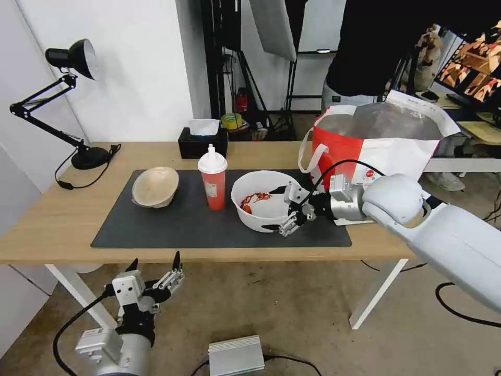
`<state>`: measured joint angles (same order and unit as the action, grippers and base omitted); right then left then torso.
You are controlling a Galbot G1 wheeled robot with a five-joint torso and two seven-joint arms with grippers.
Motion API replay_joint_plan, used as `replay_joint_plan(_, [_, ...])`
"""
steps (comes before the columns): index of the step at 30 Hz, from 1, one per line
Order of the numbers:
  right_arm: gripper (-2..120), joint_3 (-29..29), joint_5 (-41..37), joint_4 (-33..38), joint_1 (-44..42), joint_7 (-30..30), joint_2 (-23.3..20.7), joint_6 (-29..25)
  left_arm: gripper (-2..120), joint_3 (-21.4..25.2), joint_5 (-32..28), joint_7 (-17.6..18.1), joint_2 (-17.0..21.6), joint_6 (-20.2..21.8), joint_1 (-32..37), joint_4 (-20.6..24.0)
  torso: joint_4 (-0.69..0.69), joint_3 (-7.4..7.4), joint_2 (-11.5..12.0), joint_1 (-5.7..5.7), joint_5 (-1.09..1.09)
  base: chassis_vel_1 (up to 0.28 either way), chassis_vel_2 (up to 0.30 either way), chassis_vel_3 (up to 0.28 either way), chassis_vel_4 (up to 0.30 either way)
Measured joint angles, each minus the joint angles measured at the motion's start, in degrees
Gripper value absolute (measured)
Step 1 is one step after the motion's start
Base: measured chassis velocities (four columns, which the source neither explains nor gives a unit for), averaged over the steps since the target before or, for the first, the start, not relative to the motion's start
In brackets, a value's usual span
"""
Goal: Pick up the trash from the table and place it into the takeout bag.
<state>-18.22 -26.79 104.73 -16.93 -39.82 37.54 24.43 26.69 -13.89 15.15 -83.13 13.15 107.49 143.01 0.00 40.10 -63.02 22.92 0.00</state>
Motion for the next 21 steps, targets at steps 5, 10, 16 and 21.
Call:
replay_joint_plan(5, [100,-1.1,0.3,-2.4,1.4,-0.6,0.7,0.2,100,-0.2,0.1,0.1,0.0,-0.1,0.1,0.1,0.01,0.00,0.0,0.00,0.00,0.000,0.000,0.000,0.000])
replay_joint_plan(10, [100,-2.2,0.6,-2.9,2.5,-0.8,0.5,0.3,100,-0.2,0.2,0.1,0.0,-0.1,0.3,0.2,0.00,0.00,0.0,0.00,0.00,0.000,0.000,0.000,0.000])
replay_joint_plan(16, [100,-5.5,1.1,-4.7,5.2,-1.7,1.2,0.4,100,-0.5,0.5,0.2,-0.6,-0.1,0.3,0.2,0.01,0.00,0.0,0.00,0.00,0.000,0.000,0.000,0.000])
replay_joint_plan(21, [100,-6.9,1.2,-5.8,6.6,-1.9,1.7,0.4,100,-0.7,0.6,0.2,-0.6,-0.1,0.5,0.2,0.00,0.00,0.0,0.00,0.00,0.000,0.000,0.000,0.000])
